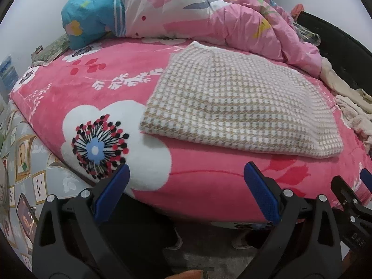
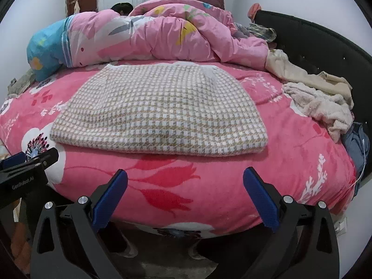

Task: Fold large clothes

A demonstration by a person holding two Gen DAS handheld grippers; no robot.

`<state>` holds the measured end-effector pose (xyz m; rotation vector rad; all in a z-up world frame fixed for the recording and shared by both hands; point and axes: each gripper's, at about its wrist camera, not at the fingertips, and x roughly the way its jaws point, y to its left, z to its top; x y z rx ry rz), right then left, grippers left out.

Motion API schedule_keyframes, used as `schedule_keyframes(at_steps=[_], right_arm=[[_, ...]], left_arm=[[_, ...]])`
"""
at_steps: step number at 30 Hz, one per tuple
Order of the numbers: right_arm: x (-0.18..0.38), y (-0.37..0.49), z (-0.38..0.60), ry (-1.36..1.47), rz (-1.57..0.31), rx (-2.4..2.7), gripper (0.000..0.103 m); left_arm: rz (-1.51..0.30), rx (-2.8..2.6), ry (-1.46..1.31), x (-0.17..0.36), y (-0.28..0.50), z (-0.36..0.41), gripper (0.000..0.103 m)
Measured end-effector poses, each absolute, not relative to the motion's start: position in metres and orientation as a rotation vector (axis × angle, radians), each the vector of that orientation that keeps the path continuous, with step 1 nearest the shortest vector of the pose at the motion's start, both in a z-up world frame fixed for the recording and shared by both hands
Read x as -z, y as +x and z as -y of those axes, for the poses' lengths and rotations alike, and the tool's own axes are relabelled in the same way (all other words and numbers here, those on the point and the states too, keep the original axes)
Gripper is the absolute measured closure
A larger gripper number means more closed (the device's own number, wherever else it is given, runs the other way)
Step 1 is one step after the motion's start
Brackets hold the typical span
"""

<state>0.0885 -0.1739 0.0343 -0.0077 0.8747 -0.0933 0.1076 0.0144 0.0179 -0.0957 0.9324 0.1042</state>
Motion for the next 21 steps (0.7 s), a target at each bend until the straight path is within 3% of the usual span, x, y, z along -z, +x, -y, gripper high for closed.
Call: schedule_keyframes(at_steps=[21], right_arm=[[-0.039,0.092,0.178,0.002,-0.869,0.094,0.006]], left_arm=[[-0.951,-0.048,-0.062,-0.017,0.107,0.01,0.008]])
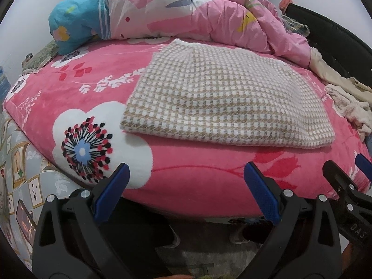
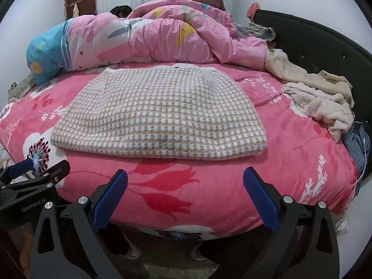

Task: Fold large clothes

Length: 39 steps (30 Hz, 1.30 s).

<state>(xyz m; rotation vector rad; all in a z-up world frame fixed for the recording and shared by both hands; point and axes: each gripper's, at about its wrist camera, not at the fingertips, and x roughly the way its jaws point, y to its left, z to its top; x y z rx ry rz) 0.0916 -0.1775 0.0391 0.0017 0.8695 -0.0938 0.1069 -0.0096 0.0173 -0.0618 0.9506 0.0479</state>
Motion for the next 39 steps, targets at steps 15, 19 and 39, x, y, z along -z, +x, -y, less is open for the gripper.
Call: schedule_keyframes(at_steps=[15,19,39], right_arm=[[-0.0369,0.0924,0.1831,0.001,-0.874,0.1,0.006],[-0.037,0.0925,0.1835,0.0,-0.872,0.099,0.006],[-0.0363,0.0937,0.1825,-0.001,-0.876,0.099,0.006]], left_arm=[[-0.957,-0.052,-0.053,-0.0182,0.1073,0.0152,0.008],[-0.955,-0.059,-0.052,-0.0182,0.1067,0.0159,0.008],[-0.955,-0.076,-0.051,-0.0211,0.1067,0.0122,0.008]])
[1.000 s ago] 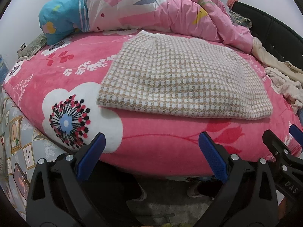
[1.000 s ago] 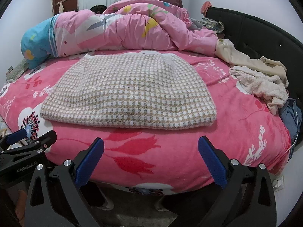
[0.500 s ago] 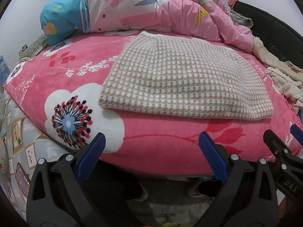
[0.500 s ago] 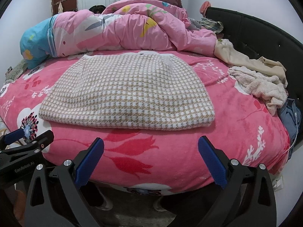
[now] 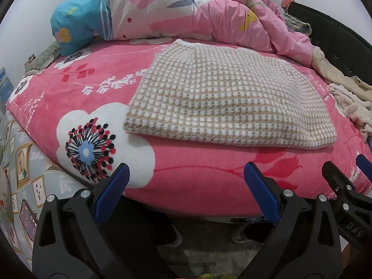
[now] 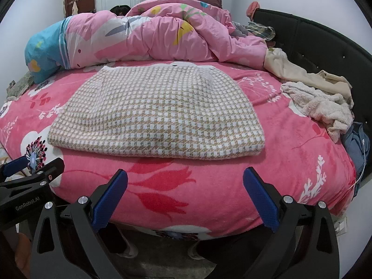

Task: Fold large clothes

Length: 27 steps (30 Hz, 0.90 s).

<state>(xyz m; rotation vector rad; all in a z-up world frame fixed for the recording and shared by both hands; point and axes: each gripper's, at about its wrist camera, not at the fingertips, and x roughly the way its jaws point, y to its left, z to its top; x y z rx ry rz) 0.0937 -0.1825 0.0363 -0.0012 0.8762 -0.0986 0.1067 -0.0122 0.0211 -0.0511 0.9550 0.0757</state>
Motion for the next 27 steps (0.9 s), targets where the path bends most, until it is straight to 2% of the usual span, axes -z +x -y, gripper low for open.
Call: schedule_keyframes(at_steps=[27], right_arm=[[-0.0355,0.0932,0.1834,-0.011,-0.876,0.095,0.006]], left_arm=[[-0.958,-0.086,-0.055,-0.0207,0.1067,0.0113,0.008]])
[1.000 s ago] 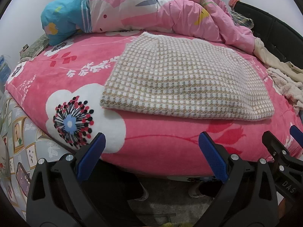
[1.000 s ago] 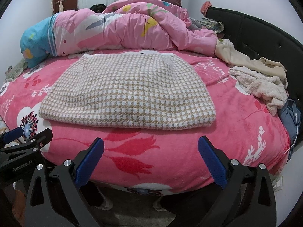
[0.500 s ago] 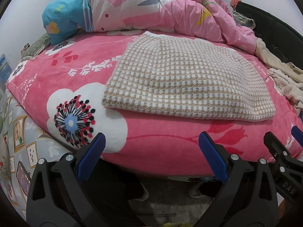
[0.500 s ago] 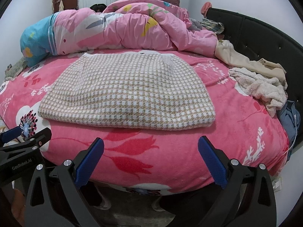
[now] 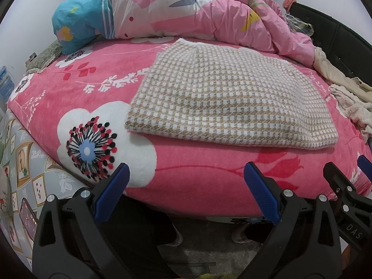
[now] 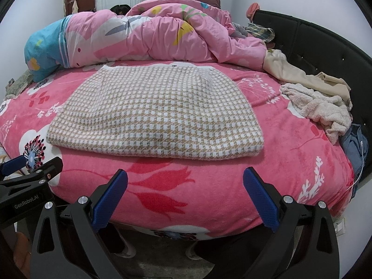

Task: Fold large clothes

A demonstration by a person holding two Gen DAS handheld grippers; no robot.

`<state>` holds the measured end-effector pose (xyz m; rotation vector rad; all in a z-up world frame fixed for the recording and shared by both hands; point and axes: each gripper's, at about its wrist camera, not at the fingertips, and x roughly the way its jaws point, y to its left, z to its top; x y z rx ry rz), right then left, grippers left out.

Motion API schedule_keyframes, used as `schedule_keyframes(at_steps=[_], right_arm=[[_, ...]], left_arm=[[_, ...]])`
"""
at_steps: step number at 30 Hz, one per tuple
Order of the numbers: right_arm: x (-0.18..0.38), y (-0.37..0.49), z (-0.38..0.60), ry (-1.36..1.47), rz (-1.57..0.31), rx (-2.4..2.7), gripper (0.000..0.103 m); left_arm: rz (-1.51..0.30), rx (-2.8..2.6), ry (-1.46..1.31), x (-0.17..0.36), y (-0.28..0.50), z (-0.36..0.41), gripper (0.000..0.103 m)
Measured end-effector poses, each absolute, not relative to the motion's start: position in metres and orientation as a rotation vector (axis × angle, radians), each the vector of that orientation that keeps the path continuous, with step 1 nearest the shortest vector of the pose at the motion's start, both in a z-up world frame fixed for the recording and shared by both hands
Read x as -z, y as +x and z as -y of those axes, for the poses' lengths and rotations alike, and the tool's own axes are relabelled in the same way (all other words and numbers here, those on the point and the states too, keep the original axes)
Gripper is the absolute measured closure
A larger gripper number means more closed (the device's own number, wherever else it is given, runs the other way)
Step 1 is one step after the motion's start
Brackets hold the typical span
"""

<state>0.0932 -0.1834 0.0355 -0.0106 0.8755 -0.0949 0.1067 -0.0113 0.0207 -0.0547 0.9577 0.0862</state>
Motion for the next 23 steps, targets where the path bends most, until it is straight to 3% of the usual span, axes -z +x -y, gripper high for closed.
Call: schedule_keyframes(at_steps=[23], right_arm=[[-0.0359,0.0938,0.183,-0.012,-0.875,0.095,0.006]], left_arm=[[-0.957,-0.089,-0.06,-0.0208,0.1066,0.0114,0.008]])
